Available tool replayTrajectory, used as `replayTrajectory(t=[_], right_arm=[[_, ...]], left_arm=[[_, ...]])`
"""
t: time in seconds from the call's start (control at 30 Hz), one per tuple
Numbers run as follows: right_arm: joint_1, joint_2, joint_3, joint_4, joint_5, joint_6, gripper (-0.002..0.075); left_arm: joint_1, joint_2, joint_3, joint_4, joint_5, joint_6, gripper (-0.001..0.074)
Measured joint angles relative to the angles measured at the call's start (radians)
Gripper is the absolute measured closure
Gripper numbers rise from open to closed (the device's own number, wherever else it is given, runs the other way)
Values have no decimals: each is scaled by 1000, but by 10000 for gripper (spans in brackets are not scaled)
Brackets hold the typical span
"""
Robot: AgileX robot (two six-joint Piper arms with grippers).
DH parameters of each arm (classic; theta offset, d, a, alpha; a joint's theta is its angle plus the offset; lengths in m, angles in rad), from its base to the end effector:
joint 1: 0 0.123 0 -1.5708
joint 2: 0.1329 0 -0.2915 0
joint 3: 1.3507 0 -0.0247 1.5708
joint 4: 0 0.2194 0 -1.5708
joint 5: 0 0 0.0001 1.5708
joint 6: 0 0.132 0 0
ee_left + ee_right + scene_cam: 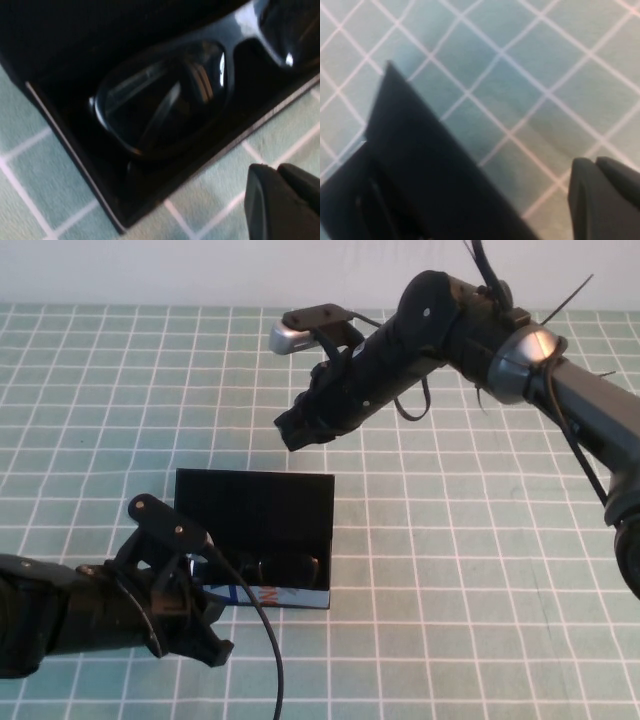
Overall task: Return glasses to glasses case
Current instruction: Close the glasses case
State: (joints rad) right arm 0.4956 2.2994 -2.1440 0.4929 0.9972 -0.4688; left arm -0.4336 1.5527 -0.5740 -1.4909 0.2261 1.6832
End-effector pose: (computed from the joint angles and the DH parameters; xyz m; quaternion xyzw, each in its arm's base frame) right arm 0.4206 0.2870 0.2202 -0.3673 0.8676 0.2347 0.2393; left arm 0.2320 -0.1400 0.1558 0.3250 0.8827 -0.1441 0.3074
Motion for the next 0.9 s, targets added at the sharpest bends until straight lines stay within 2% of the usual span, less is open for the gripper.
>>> replayTrajectory(t=[0.1, 0.23, 0.63, 0.9], right_arm=[[-23, 8, 0, 2, 0, 1, 737], [-59, 28, 0, 32, 12, 2, 737], [-74, 98, 0, 151, 97, -2, 737], [-74, 102, 0, 275, 194, -109, 737]], left_arm=[[0, 3, -1, -130, -3, 108, 734], [0, 17, -4, -213, -3, 208, 733], [-1, 56, -9, -229, 11, 232, 733], [-1, 56, -9, -229, 11, 232, 733]])
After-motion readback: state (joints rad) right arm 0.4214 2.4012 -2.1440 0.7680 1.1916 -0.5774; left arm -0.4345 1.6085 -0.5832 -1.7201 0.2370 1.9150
